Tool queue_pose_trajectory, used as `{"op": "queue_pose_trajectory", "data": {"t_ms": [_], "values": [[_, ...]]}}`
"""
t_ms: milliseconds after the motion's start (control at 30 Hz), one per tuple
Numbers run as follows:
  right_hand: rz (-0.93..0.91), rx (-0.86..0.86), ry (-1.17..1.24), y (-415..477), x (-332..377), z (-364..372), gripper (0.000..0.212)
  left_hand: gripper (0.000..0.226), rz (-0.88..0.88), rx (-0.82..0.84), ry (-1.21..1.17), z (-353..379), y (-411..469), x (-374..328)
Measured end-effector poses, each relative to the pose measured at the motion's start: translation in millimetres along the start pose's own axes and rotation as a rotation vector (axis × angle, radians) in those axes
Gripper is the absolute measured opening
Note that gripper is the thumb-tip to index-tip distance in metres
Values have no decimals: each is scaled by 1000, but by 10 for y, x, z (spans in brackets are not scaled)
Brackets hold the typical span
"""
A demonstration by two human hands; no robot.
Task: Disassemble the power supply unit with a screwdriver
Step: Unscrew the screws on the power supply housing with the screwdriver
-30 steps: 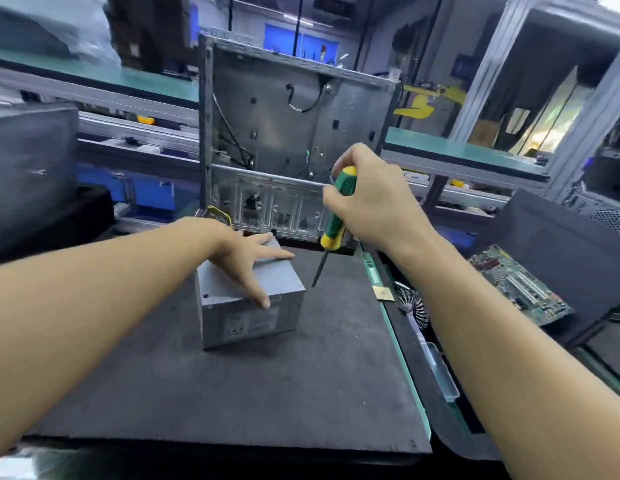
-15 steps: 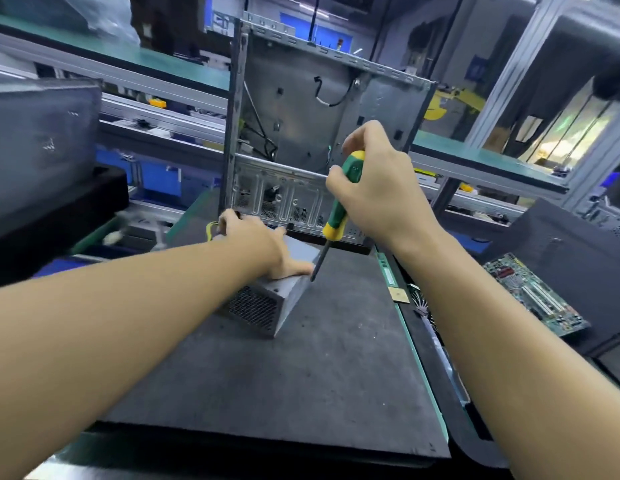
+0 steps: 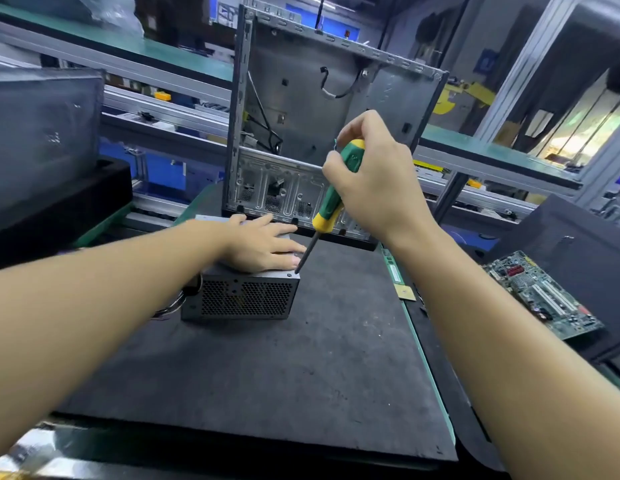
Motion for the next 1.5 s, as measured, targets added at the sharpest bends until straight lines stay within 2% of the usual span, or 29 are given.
{"op": "queue_pose_trajectory", "data": {"t_ms": [133,267,333,400,533,600,733,900,1267,1400,1500], "values": [[19,19,3,-11,-37,95,11,42,45,-129,193,175,28,-8],[35,54,3,28,-45,152,11,42,69,-182,262,185,3,0],[35,68,-1,46,-50,158,10,42,64,-183,220,194,32,-30],[38,83,-4,57,-51,157,11,36,35,-170,-10,125,23,-31],[31,110,-13,65,-48,138,12,25,133,-161,-774,-22,-96,25],[2,122,-38,64,-36,123,13,24,181,-114,-872,-42,-134,52],[-69,133,-96,69,32,131,15,19,173,-88,-770,-44,-130,65],[-88,141,-103,59,100,152,17,17,206,-196,-677,-30,-108,41],[-69,141,-138,67,89,199,24,9,203,-206,-707,-6,-84,59],[-60,159,-211,120,41,195,35,18,236,-168,-742,-40,-104,88],[-115,195,-167,136,74,234,31,22,256,-144,-720,-48,-109,100]]}}
Point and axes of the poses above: each hand's wrist, its own y-axis towards the middle knuckle, its own z-axis out of the palm, x = y × z, the point moved 1 cm from there along y, towards the middle knuckle, and after that the axes turned 7 degrees about -x, right-handed, at the moved point
